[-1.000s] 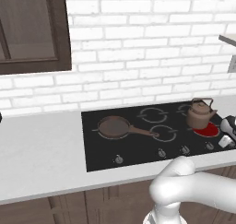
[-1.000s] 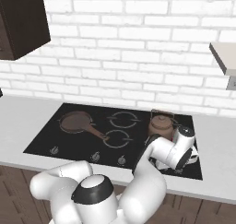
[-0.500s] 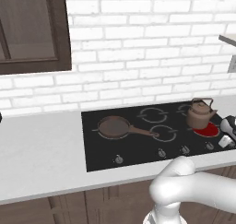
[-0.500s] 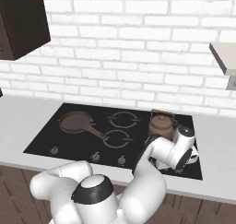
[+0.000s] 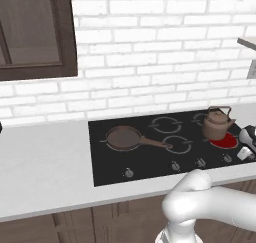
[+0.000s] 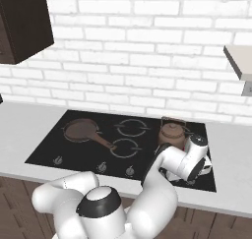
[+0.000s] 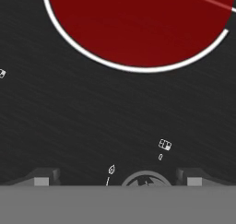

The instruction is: Pick the kettle from the counter and place it on a stove burner. Then turn the burner on.

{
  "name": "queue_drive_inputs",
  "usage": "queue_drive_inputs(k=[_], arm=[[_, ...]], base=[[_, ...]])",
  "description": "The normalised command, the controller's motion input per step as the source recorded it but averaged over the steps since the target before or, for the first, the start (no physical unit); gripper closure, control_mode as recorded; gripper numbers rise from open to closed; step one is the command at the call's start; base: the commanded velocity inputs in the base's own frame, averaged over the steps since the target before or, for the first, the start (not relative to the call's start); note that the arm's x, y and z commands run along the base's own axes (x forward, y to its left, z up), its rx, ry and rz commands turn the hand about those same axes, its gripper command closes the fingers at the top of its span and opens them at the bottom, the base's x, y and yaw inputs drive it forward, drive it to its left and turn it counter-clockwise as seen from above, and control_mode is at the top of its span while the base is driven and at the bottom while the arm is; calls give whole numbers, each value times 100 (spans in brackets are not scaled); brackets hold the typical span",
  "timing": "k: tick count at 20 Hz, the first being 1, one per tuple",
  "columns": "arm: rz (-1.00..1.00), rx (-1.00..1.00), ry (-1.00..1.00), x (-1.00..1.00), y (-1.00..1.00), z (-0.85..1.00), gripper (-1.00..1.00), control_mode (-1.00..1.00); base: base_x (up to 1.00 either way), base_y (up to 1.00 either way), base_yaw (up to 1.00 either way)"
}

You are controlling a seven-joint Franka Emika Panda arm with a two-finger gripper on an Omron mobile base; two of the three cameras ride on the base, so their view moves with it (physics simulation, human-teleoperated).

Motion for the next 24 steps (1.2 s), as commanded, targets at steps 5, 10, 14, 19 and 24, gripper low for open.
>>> queue_drive_inputs(k=[5, 10, 14, 19, 24], arm=[[0, 0, 0, 0, 0, 0, -100, -100], [0, 0, 0, 0, 0, 0, -100, -100], [0, 0, 0, 0, 0, 0, -100, -100], [0, 0, 0, 0, 0, 0, -100, -100], [0, 0, 0, 0, 0, 0, -100, -100]], base=[[0, 0, 0], [0, 0, 0], [0, 0, 0], [0, 0, 0], [0, 0, 0]])
